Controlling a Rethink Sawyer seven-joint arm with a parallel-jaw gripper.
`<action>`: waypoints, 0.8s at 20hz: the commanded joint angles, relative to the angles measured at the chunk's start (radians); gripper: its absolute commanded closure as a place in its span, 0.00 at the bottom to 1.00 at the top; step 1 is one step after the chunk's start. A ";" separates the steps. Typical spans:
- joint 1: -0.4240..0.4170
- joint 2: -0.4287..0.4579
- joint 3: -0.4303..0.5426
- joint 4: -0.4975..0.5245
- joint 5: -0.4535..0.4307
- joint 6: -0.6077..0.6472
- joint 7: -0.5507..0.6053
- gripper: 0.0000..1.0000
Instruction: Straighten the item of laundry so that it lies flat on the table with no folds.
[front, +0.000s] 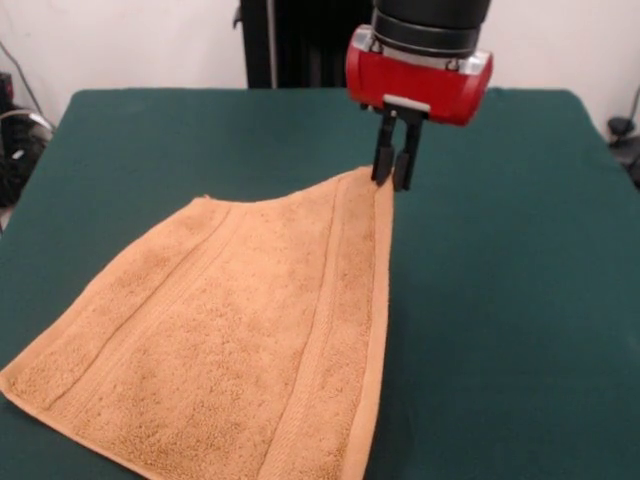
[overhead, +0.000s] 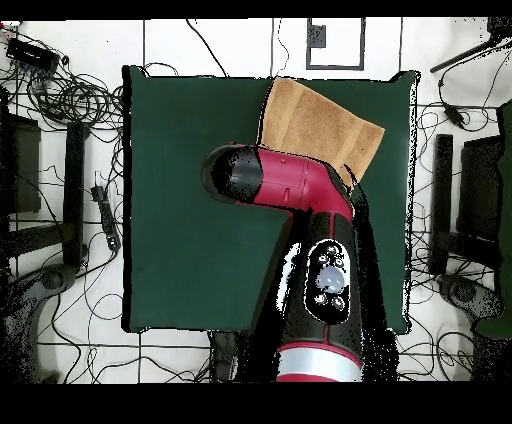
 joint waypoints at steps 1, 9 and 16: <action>-0.032 0.032 0.037 0.062 0.047 0.038 0.176 1.00; -0.067 0.050 0.038 0.032 0.018 0.048 0.134 1.00; -0.001 0.059 0.053 -0.005 0.080 0.126 0.239 1.00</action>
